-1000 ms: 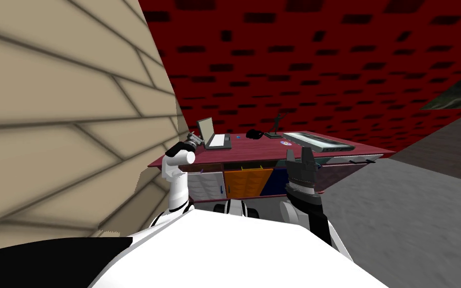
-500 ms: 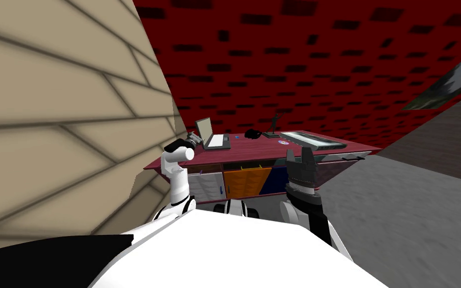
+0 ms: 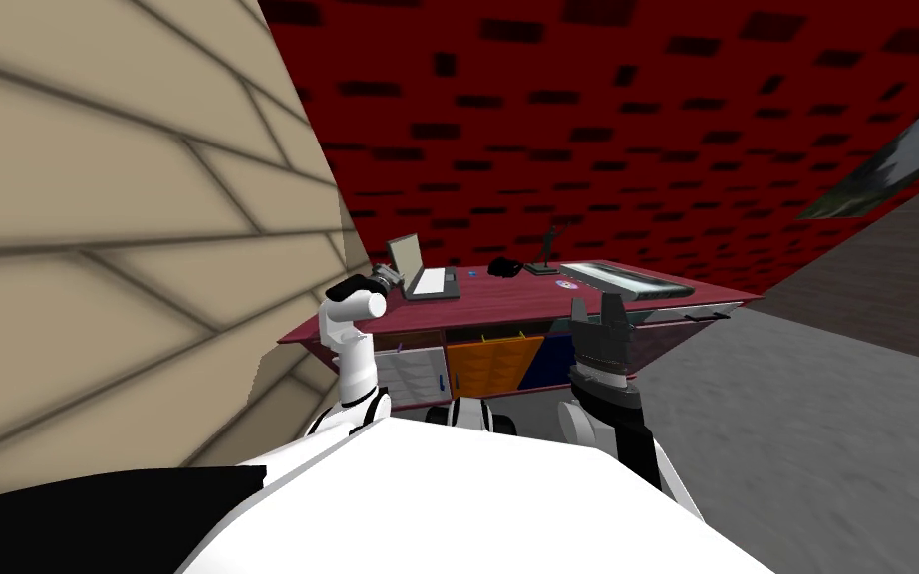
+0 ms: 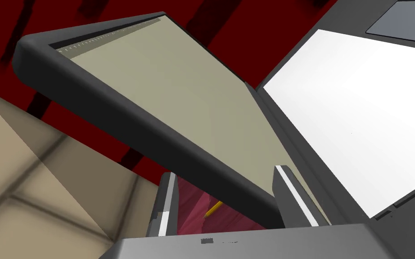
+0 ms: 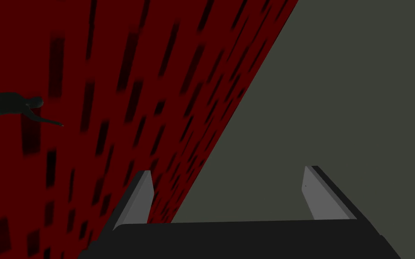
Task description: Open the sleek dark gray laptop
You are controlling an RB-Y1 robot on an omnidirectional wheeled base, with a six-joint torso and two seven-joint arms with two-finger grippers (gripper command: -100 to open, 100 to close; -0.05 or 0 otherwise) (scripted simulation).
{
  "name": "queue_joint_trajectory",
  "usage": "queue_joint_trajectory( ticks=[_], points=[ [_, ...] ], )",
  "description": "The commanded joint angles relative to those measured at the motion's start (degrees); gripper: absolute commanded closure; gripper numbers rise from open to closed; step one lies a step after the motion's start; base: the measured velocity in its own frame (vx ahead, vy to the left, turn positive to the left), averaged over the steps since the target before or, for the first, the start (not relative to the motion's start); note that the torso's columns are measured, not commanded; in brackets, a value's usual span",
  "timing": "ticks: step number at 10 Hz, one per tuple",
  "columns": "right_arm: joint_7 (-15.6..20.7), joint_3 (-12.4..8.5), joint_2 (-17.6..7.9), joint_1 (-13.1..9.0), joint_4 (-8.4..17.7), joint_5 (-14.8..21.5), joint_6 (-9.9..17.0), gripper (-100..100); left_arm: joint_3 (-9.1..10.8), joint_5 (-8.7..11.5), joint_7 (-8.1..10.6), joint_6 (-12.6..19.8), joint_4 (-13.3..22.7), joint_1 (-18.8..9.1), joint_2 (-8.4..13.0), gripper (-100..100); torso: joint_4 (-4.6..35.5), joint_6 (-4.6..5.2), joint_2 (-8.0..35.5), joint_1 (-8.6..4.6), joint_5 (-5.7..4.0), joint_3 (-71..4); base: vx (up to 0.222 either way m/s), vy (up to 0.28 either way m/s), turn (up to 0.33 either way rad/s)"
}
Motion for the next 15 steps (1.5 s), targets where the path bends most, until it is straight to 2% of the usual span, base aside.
queue_joint_trajectory(
  ticks=[1, 4, 9, 10, 11, 15],
  points=[
    [0.0, 0.0, 0.0, 0.0, 0.0, 0.0, 0.0, 0, -1.18, -1.0, -2.25, -0.6, 0.9, 0.0, 1.5, 100, -0.2, -0.06, -0.1, -0.22, -0.19, 0.0, -0.017, -0.047, -0.036],
    [0.0, 0.0, 0.0, 0.0, 0.0, 0.0, 0.0, 0, -2.95, -2.4, -5.62, -1.6, 2.2, 0.1, 3.7, 100, -0.1, -0.11, -0.2, 0.29, 0.14, -0.1, -0.022, -0.055, -0.019],
    [0.0, 0.0, 0.0, 0.0, 0.0, 0.0, 0.0, 0, -5.90, -4.8, -11.24, -3.2, 4.4, 0.1, 7.4, 100, 0.0, -0.03, 0.0, 0.04, -0.03, 0.0, -0.020, -0.048, -0.025],
    [0.0, 0.0, 0.0, 0.0, 0.0, 0.0, 0.0, 0, -5.60, -4.5, -10.34, -2.9, 4.2, 0.3, 6.8, 100, 0.1, -0.01, 0.0, -0.02, -0.06, 0.0, -0.004, -0.018, -0.006],
    [0.0, 0.0, 0.0, 0.0, 0.0, 0.0, 0.0, 0, -6.94, -5.8, -12.88, -4.5, 5.7, 0.8, 8.0, 100, 0.1, -0.02, 0.0, 0.03, -0.05, 0.0, -0.014, -0.036, -0.043],
    [0.0, 0.0, 0.0, 0.0, 0.0, 0.0, 0.0, 0, -9.46, -8.3, -17.47, -7.8, 8.6, 1.7, 10.4, 100, 0.1, 0.02, 0.0, -0.09, -0.08, 0.0, -0.024, -0.057, -0.031]
  ],
)
